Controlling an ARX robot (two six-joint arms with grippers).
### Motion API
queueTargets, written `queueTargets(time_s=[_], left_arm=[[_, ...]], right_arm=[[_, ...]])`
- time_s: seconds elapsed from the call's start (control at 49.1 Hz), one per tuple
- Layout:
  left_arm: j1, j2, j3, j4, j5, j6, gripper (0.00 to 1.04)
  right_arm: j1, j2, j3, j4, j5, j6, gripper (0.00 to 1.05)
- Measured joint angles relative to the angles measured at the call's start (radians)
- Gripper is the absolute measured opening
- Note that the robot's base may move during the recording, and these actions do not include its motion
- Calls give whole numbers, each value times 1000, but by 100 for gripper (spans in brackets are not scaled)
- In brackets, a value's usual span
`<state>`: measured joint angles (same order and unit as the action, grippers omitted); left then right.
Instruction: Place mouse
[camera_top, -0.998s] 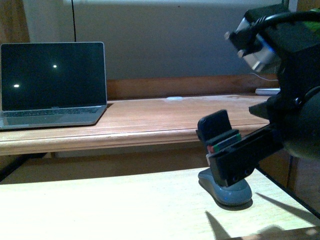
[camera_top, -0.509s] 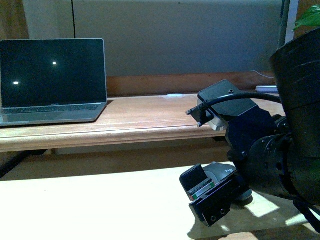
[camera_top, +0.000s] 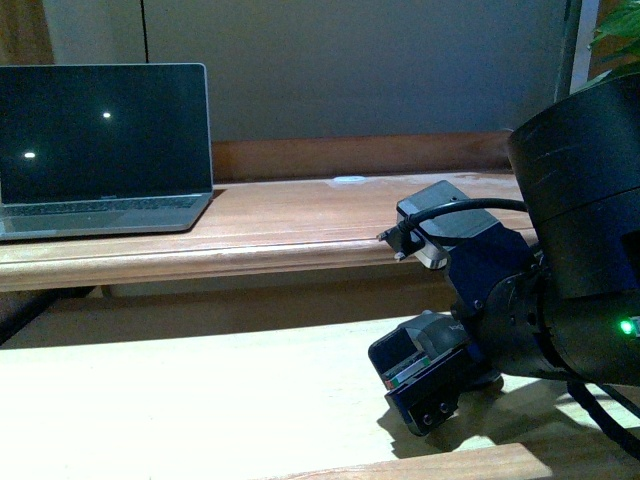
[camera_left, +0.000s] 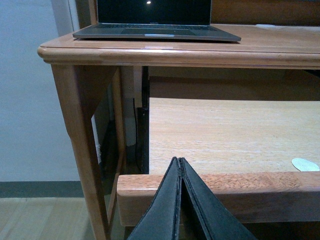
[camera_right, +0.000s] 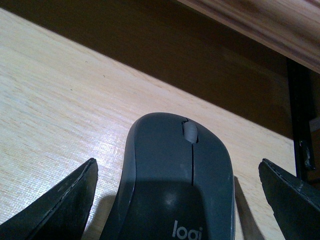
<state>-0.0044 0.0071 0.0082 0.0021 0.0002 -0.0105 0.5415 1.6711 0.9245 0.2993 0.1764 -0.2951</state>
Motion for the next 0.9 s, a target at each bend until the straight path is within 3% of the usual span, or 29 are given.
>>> queueTargets(time_s=[0.102,0.306,0.53,0.652,0.835,0.897], left_arm=[[0,-1,0,-1,0,0,3],[0,-1,0,-1,0,0,3],[0,-1,0,-1,0,0,41],[0,-1,0,-1,0,0,62],[0,-1,0,-1,0,0,98],[0,-1,0,-1,0,1,97]], right_arm=[[-9,4,8,-11,-16,13,96],[-29,-9,10,-62,-94,42,61],[-39,-104,16,-147,-136,98,57],[-16,-158,127,-180,-136,164,57],[58,-37,452,-180,-2,257,57],[77,65,570,-203,52,275,57]])
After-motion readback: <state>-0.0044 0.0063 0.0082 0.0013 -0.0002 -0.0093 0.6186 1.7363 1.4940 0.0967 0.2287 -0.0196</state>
